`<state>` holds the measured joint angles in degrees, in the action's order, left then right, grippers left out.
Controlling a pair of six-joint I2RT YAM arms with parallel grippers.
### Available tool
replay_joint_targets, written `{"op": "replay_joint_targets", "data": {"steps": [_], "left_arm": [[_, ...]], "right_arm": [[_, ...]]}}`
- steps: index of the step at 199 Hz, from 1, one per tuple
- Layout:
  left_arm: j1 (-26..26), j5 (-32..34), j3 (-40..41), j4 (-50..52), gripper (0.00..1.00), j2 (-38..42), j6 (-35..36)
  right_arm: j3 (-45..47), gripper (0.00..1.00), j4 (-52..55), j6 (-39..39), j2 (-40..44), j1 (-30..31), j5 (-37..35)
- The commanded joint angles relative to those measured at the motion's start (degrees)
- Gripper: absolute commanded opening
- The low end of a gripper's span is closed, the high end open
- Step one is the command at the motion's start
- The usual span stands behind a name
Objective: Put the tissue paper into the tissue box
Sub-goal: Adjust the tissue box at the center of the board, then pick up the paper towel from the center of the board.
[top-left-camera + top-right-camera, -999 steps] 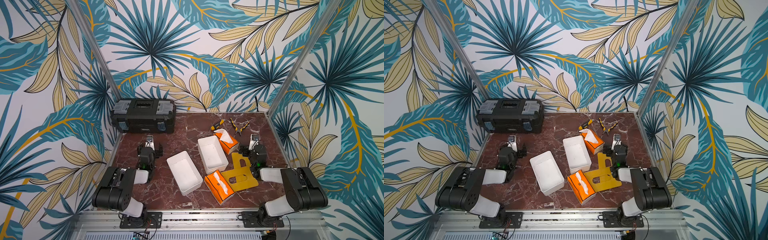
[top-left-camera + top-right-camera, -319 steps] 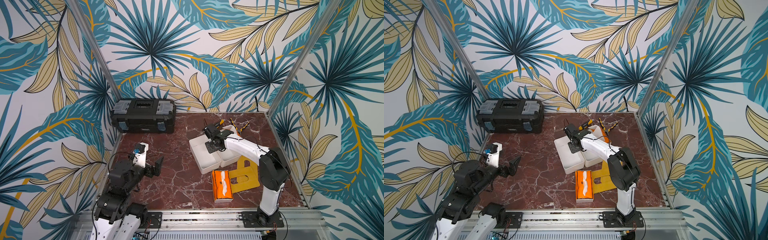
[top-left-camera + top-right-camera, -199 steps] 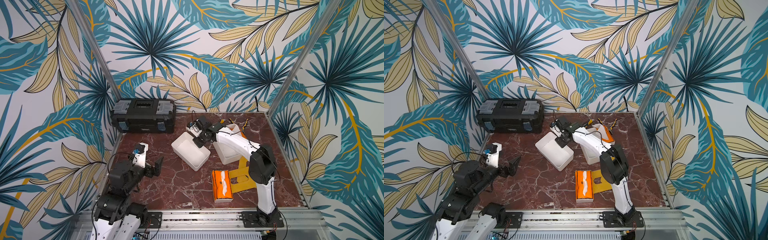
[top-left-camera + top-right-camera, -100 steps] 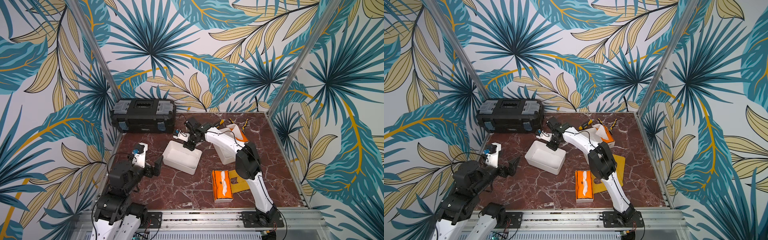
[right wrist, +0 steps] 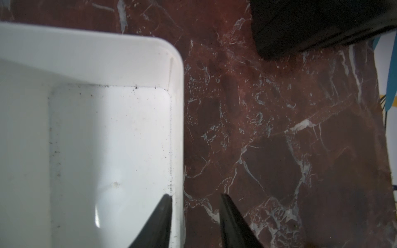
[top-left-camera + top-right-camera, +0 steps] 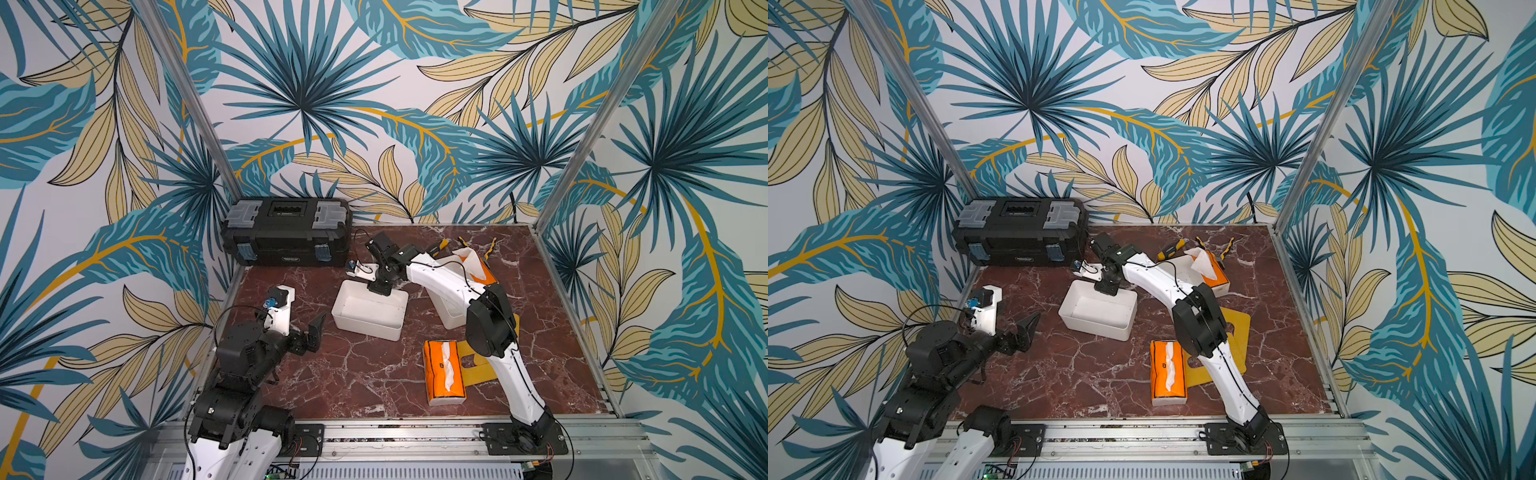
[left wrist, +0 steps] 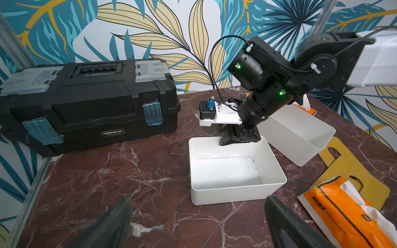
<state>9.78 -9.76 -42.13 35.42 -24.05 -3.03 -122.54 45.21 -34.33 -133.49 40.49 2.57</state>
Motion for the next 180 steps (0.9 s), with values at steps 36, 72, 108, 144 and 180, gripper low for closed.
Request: {"op": "replay_joint_targets", "data": {"steps": [36,72,108,144,180], "left_arm": [[-0.7,-0.3,1.1,-0.8,1.00,0.6,-0.5],[-0.8,1.0,1.4,-1.1,1.00,0.6,-1.1],[-0.9,0.7,1.5,-1.1,1.00,0.6,-1.0],[-1.0,0.3,1.5,-1.2,1.00,0.6,-1.1],[-1.0,0.1,1.7,-1.3,1.00,0.5,-1.2]], "right_arm": [[1.5,0.80,0.0,22.0,13.8,-0.2,-4.7],[13.5,0.87,3.8,38.6,27.5,-0.1,-12.9],[35.2,0.96,0.4,52.5,43.8,-0.1,-15.3],[53.6,1.00,-2.4,64.4,55.8,0.7,-16.4],[63.9,1.00,1.2,74.1,62.0,6.5,-21.7]]}}
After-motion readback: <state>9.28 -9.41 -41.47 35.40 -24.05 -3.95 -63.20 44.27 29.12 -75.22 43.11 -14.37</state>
